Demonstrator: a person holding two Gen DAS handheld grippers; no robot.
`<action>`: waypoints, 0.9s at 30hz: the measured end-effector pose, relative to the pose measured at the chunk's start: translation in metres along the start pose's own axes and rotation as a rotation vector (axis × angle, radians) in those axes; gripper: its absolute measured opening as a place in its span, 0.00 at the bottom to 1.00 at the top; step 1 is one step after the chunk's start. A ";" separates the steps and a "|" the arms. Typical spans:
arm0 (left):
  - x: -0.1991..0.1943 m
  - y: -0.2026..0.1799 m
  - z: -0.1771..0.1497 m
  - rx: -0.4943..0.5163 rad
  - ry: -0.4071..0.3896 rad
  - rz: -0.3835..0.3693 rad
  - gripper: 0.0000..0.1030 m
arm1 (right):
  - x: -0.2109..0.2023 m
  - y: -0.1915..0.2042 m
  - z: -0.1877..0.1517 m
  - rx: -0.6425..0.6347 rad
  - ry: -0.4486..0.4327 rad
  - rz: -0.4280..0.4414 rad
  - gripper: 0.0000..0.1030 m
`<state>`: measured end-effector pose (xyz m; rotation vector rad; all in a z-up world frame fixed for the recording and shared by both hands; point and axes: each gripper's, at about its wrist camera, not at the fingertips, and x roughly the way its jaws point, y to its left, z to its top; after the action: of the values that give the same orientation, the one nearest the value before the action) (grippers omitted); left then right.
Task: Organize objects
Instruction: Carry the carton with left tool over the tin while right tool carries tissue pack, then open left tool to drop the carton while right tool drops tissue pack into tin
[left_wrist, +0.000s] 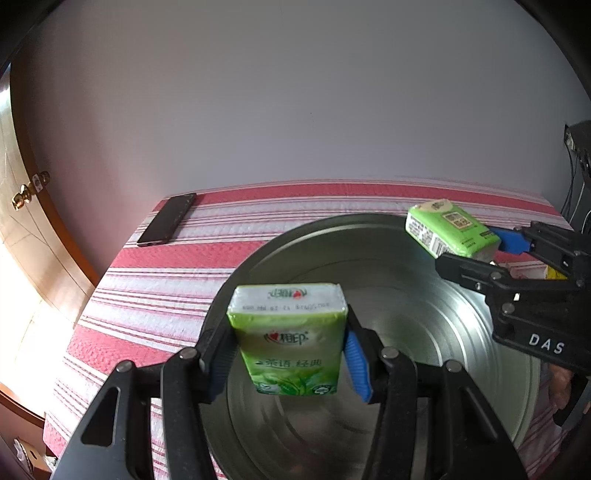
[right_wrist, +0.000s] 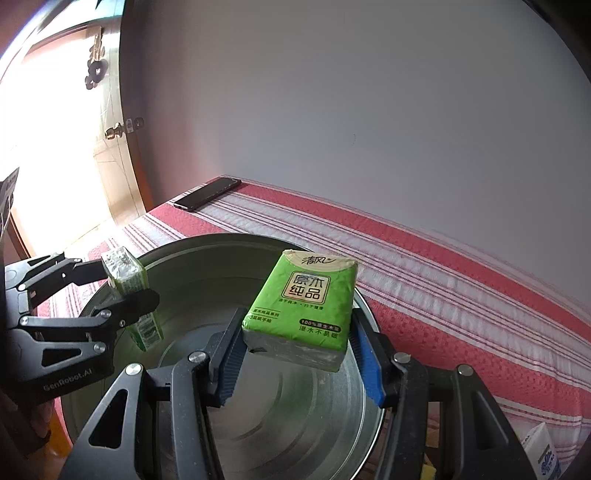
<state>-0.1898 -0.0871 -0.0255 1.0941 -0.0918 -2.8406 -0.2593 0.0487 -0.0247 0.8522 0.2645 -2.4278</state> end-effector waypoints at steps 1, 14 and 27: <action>0.001 0.000 0.001 0.002 0.004 0.002 0.51 | 0.001 -0.001 0.001 0.001 0.003 0.000 0.55; 0.019 0.006 0.008 0.009 0.082 0.002 0.51 | 0.019 0.002 0.003 0.003 0.063 -0.011 0.55; 0.010 0.003 0.004 0.003 0.048 0.045 0.73 | 0.012 0.002 -0.003 0.004 0.056 -0.033 0.67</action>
<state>-0.1993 -0.0915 -0.0288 1.1446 -0.1150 -2.7743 -0.2644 0.0430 -0.0350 0.9256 0.2974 -2.4384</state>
